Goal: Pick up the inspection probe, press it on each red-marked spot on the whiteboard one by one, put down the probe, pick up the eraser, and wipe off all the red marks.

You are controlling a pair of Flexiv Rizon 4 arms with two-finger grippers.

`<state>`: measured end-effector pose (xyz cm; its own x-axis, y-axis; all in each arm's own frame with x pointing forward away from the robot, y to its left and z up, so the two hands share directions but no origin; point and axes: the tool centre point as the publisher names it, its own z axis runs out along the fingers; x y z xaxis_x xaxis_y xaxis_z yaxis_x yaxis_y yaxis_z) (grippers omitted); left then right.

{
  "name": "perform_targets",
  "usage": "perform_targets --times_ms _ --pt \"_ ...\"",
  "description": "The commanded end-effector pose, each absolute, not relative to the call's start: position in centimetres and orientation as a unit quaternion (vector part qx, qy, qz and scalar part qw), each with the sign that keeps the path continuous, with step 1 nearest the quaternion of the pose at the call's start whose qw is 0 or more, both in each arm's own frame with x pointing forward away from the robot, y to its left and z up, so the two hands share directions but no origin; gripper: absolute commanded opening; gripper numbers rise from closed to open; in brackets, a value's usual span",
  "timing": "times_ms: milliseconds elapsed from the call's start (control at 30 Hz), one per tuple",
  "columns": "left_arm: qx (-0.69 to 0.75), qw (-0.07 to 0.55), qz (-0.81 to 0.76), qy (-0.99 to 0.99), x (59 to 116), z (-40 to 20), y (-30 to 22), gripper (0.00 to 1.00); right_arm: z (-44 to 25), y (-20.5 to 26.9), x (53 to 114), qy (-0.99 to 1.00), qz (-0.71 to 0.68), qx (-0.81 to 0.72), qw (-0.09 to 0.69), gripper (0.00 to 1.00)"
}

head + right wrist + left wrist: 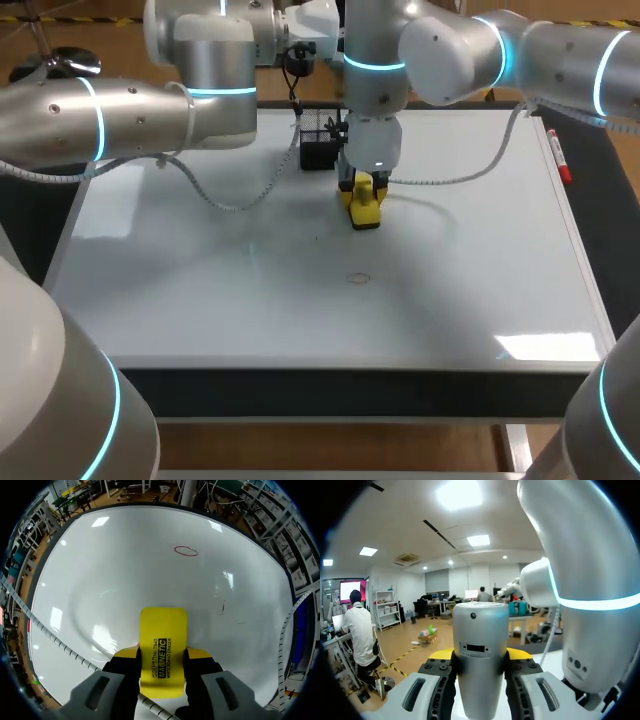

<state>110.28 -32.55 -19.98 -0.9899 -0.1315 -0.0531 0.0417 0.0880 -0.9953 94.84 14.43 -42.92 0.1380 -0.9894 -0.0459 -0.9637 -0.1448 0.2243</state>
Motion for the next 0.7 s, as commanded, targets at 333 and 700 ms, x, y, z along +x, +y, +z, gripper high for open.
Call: perform_targets --times_ms 333,700 --pt "-0.03 0.062 -0.673 0.736 110.4 -19.8 -32.5 0.0 -43.0 10.0 94.1 -0.683 -0.095 0.721 0.07 0.0" --pt "-0.03 0.062 -0.673 0.736 110.4 -19.8 -32.5 0.0 -43.0 7.6 93.6 -0.701 -0.092 0.704 0.073 0.0"
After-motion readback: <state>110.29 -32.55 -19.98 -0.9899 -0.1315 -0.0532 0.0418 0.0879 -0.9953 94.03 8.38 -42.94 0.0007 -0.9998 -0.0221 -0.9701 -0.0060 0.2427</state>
